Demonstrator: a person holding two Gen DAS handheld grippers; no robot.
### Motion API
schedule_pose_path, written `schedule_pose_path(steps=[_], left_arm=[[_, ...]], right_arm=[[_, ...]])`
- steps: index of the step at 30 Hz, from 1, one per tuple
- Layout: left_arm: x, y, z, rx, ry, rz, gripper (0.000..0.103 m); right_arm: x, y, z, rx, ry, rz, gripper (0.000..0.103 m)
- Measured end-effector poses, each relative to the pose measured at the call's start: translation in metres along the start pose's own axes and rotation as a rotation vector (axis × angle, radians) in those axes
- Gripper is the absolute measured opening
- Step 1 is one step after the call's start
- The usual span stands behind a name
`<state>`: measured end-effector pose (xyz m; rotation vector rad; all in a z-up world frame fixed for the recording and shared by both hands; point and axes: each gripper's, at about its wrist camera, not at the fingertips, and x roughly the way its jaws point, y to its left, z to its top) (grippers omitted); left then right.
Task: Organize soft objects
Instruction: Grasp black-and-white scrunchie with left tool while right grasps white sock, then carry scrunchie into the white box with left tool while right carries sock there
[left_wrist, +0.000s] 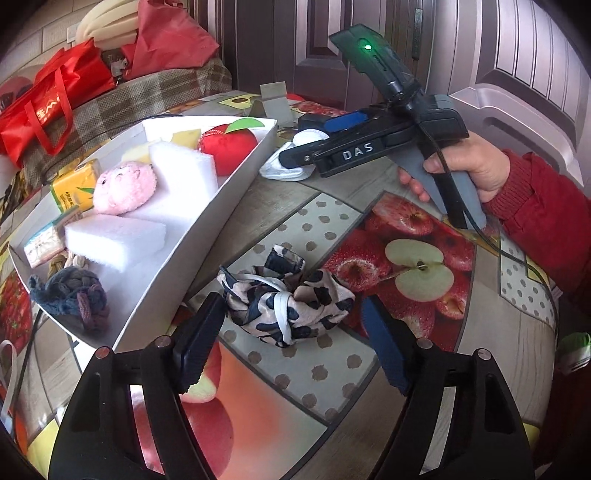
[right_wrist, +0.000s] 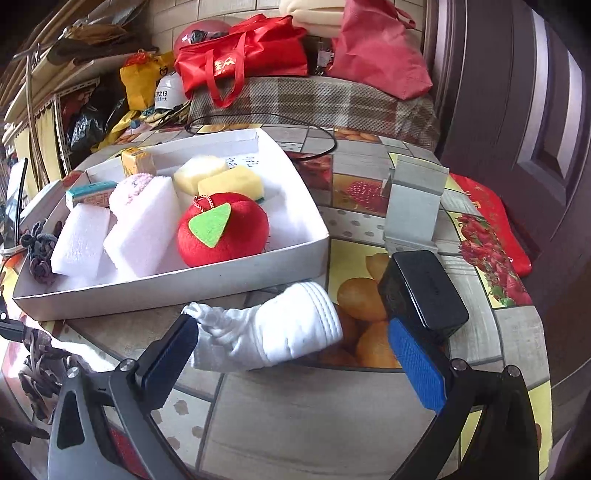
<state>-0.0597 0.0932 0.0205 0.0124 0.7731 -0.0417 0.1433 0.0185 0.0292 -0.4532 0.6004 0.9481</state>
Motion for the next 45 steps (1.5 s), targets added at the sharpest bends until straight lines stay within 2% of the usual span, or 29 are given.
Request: schedule_pose_path(steps=[8,10,11,12,13,14,15,17,21,23,26,29,34,40,45], left_arm=[[0.016,-0.008,0.009,-0.002,0.046,0.022,0.077],[0.023,-0.005,0.009,-0.015,0.077,0.023,0.077],[0.026,-0.004,0.009,-0.020,0.089,0.022,0.074],[0.025,-0.004,0.009,-0.023,0.083,0.027,0.061],[0.024,-0.004,0.009,-0.023,0.076,0.023,0.051],[0.023,-0.004,0.009,-0.019,0.071,0.017,0.044],[0.023,-0.005,0.009,-0.012,0.067,0.017,0.038],[0.017,-0.010,0.009,0.009,0.039,0.028,0.037],[-0.011,-0.014,0.005,0.021,-0.102,0.077,0.037],[-0.028,-0.007,0.000,-0.027,-0.185,0.118,0.037],[-0.053,0.015,-0.009,-0.157,-0.306,0.165,0.037],[-0.070,0.037,-0.018,-0.276,-0.380,0.222,0.037],[-0.081,0.059,-0.025,-0.350,-0.423,0.299,0.037],[-0.083,0.063,-0.022,-0.291,-0.480,0.407,0.037],[-0.079,0.081,-0.017,-0.307,-0.491,0.433,0.037]], right_arm=[[0.016,0.016,0.004,-0.069,0.058,0.027,0.102],[0.017,0.018,0.004,-0.077,0.069,0.033,0.096],[0.018,0.018,0.004,-0.078,0.075,0.042,0.079],[0.019,0.018,0.003,-0.077,0.085,0.054,0.055],[0.021,0.019,0.002,-0.075,0.098,0.068,0.045],[0.020,0.019,0.002,-0.072,0.092,0.080,0.040],[0.018,0.019,0.001,-0.074,0.084,0.072,0.039],[0.012,0.021,0.000,-0.080,0.061,0.076,0.038],[-0.013,0.015,-0.004,-0.045,-0.052,0.052,0.038],[-0.032,0.007,-0.009,0.012,-0.135,0.038,0.038],[-0.056,-0.006,-0.020,0.103,-0.231,0.015,0.038],[-0.072,-0.014,-0.029,0.183,-0.299,-0.018,0.038],[-0.079,-0.010,-0.030,0.232,-0.349,-0.063,0.038],[-0.068,0.024,-0.015,0.198,-0.389,-0.041,0.038],[-0.052,0.052,0.004,0.158,-0.422,-0.024,0.038]])
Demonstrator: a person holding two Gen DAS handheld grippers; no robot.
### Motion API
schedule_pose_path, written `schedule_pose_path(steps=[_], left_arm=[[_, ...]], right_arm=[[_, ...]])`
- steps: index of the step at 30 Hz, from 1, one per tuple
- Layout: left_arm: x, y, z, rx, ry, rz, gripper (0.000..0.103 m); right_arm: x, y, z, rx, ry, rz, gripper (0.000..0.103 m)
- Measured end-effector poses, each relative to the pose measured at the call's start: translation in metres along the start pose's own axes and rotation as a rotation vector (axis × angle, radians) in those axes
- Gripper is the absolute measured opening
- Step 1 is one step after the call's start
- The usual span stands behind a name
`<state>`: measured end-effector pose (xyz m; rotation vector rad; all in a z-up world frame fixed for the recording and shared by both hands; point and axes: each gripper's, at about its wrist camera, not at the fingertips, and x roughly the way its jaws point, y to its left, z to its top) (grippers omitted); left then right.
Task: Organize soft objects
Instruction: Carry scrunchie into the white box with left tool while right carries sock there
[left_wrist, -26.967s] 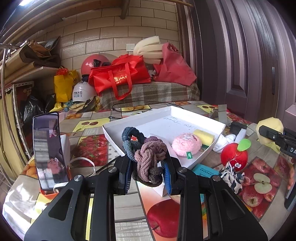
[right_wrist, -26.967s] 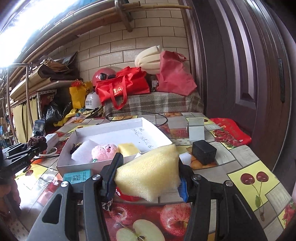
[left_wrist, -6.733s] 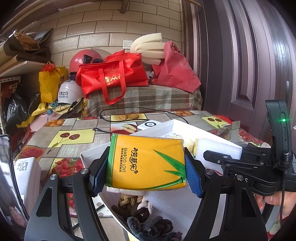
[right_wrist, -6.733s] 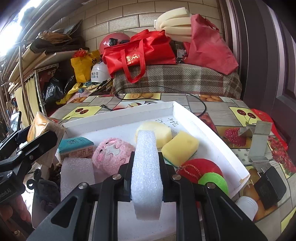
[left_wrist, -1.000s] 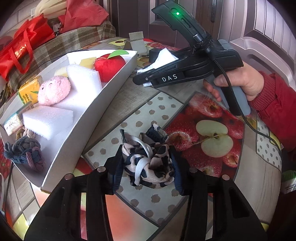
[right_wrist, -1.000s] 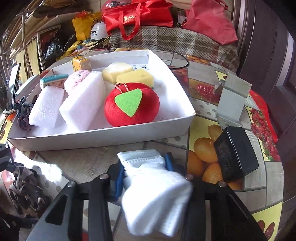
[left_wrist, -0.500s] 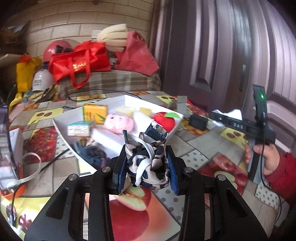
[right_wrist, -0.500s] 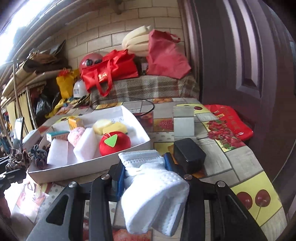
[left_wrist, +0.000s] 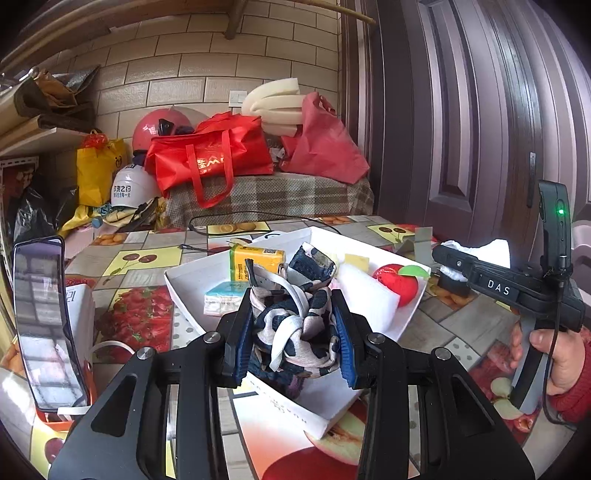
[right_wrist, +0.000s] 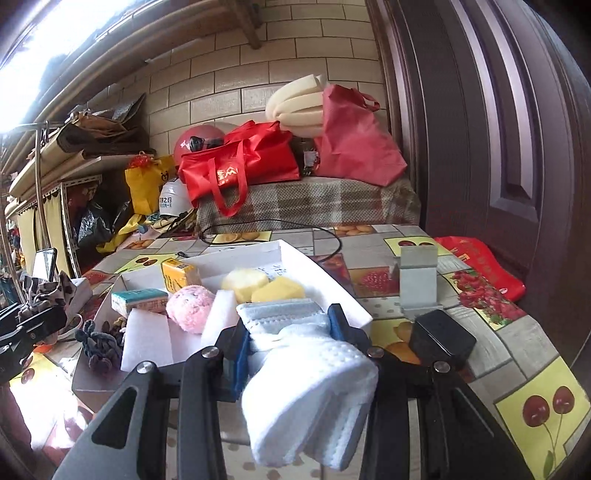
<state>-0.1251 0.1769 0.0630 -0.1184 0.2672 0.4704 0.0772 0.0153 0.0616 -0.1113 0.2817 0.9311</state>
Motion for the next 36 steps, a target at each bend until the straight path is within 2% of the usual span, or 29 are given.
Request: schedule_pose_path(steps=[8,16,23,36], left_arm=[[0.027,0.008,0.008,0.001,0.001,0.028,0.037],[0.050,0.022,0.014,-0.059,0.043,0.025,0.037],[0.072,0.015,0.021,-0.012,0.056,0.035,0.037],[0.095,0.014,0.027,-0.003,0.083,0.060,0.037]], right_arm=[[0.026,0.009,0.009,0.021,-0.012,0.011,0.038],[0.042,0.013,0.014,0.037,-0.007,0.021,0.038],[0.066,0.026,0.019,0.010,0.027,0.038,0.038],[0.096,0.031,0.029,0.032,0.040,0.004,0.038]])
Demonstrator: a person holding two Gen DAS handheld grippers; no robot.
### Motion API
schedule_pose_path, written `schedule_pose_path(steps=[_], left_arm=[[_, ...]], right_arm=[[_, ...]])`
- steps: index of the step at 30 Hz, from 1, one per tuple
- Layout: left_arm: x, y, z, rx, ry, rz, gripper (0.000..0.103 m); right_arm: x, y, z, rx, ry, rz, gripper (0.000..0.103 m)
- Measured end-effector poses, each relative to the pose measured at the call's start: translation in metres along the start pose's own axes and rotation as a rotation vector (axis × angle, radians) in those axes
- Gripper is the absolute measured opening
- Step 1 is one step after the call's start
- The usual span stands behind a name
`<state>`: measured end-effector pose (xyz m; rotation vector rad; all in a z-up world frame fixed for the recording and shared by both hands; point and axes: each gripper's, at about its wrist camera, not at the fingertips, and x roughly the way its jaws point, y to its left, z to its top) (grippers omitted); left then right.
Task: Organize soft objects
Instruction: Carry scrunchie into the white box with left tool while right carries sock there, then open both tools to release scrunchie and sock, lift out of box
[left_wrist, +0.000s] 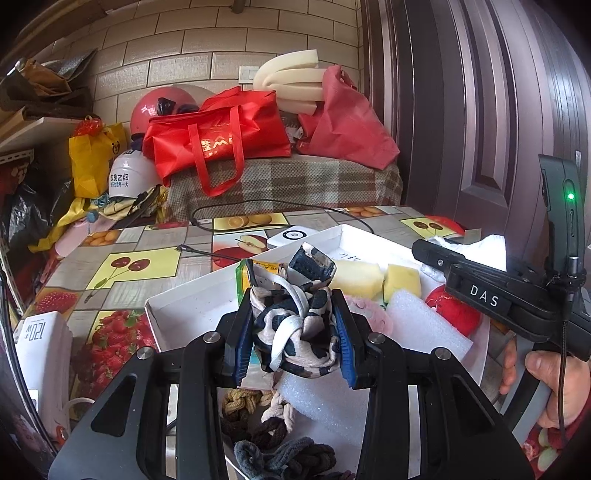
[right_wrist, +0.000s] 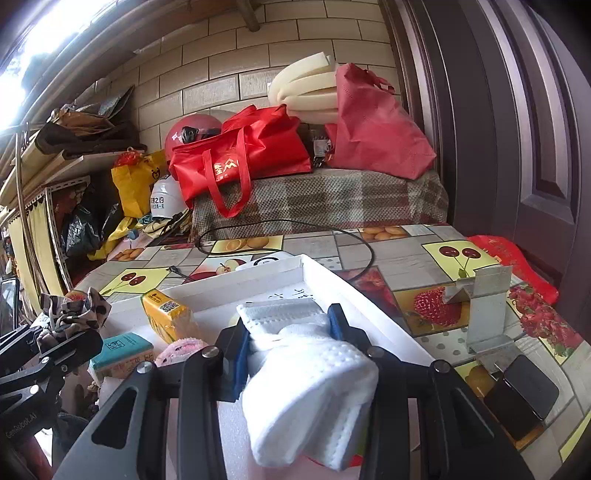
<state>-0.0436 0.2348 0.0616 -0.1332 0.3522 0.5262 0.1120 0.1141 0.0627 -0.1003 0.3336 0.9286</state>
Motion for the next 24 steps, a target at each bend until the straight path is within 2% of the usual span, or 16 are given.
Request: schedule_pose_path(steps=[6,8,10,11,12,14,19,21,24], left_arm=[[0.010,-0.002,0.002,0.013,0.031,0.019,0.040],[0.010,-0.002,0.002,0.010,0.031,0.032,0.045],[0.006,-0.002,0.001,0.009,0.011,0.058,0.064],[0.004,-0.003,0.001,0.012,-0.001,0.067,0.084],[0.001,-0.004,0.001,0.017,-0.015,0.073,0.094],[-0.003,-0.006,0.000,0.025,-0.038,0.077,0.103],[-0.002,-0.001,0.001,0.005,-0.033,0.080,0.103],[-0.004,0.002,0.000,-0.006,-0.043,0.086,0.103],[-0.007,0.002,0.000,-0.008,-0.058,0.096,0.103]], right_arm=[[0.012,0.008,0.004,-0.019,0.023,0.015,0.041],[0.015,0.008,0.004,-0.018,0.027,0.010,0.042],[0.013,0.008,0.004,-0.016,0.020,0.006,0.064],[0.011,0.008,0.004,-0.016,0.010,0.004,0.084],[0.009,0.009,0.004,-0.020,0.000,-0.001,0.088],[0.008,0.013,0.003,-0.040,-0.011,-0.003,0.088],[0.006,0.020,0.004,-0.079,-0.025,-0.012,0.090],[0.006,0.018,0.004,-0.072,-0.028,-0.010,0.103],[0.005,0.017,0.003,-0.066,-0.037,-0.010,0.103]])
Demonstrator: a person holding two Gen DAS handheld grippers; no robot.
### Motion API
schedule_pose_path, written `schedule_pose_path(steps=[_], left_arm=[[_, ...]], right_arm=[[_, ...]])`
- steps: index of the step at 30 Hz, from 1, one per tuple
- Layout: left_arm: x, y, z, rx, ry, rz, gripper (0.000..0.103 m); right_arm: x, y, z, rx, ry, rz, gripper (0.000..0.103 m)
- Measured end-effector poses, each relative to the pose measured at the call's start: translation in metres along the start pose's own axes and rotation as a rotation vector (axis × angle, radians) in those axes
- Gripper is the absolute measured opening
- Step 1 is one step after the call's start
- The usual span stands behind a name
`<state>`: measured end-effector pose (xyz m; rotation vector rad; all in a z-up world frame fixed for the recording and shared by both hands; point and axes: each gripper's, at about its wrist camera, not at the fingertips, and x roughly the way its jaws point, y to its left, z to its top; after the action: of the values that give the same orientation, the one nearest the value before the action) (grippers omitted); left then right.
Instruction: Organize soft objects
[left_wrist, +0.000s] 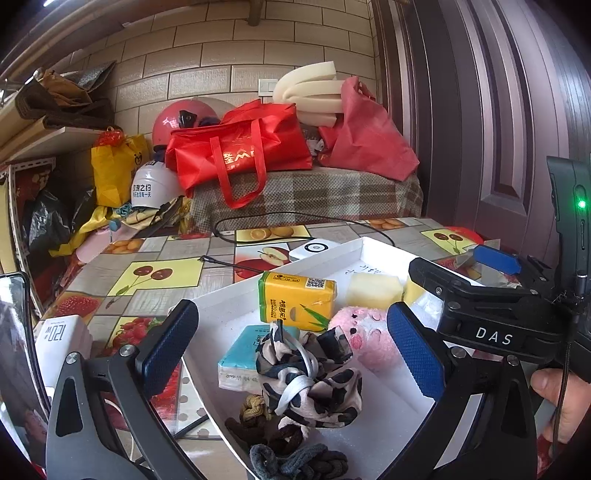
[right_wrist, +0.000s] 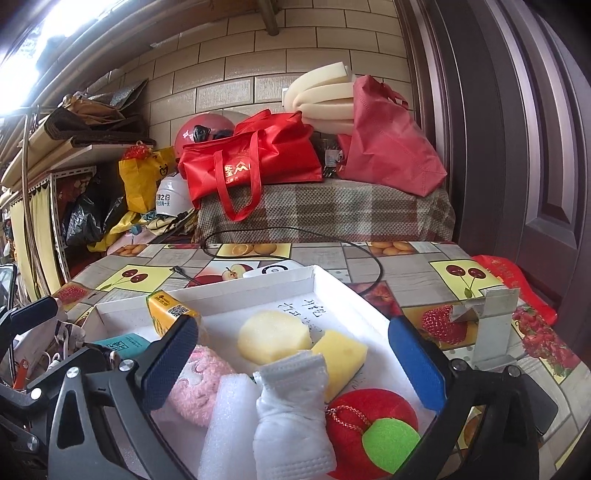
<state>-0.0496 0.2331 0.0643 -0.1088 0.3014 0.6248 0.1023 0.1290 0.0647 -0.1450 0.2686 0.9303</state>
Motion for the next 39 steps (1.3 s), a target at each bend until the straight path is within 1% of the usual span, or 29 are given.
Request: schedule_pose_path(steps=[6,8,13,19,22,25,27,32,36,39], left_arm=[[-0.007,0.008,-0.001,-0.041,-0.021,-0.004,0.103],[-0.010,0.009,-0.003,-0.050,-0.012,-0.011,0.103],[-0.033,0.006,-0.011,-0.059,-0.018,-0.012,0.103],[-0.063,-0.001,-0.026,-0.075,0.033,0.010,0.103],[-0.077,-0.009,-0.034,-0.093,0.064,-0.011,0.103],[-0.087,-0.020,-0.042,-0.108,0.113,-0.050,0.103],[-0.093,-0.029,-0.046,-0.105,0.143,-0.051,0.103],[-0.111,-0.052,-0.053,-0.041,0.150,-0.001,0.103],[-0.124,-0.061,-0.057,-0.010,0.133,0.019,0.103],[-0.134,-0.061,-0.057,-0.004,0.103,0.118,0.103]], right_arm=[[-0.014,-0.003,-0.003,0.009,-0.044,-0.012,0.103],[-0.023,-0.008,-0.006,0.012,-0.038,-0.013,0.103],[-0.054,-0.029,-0.017,0.041,-0.018,-0.012,0.103],[-0.112,-0.041,-0.036,0.040,-0.021,-0.018,0.103],[-0.140,-0.039,-0.047,0.032,-0.012,-0.013,0.103],[-0.167,-0.036,-0.056,0.037,-0.002,-0.052,0.103],[-0.183,-0.036,-0.060,0.059,-0.012,-0.091,0.103],[-0.204,-0.040,-0.070,0.120,0.015,-0.113,0.103],[-0.218,-0.039,-0.074,0.142,-0.004,-0.134,0.103],[-0.229,-0.038,-0.075,0.153,-0.040,-0.139,0.103]])
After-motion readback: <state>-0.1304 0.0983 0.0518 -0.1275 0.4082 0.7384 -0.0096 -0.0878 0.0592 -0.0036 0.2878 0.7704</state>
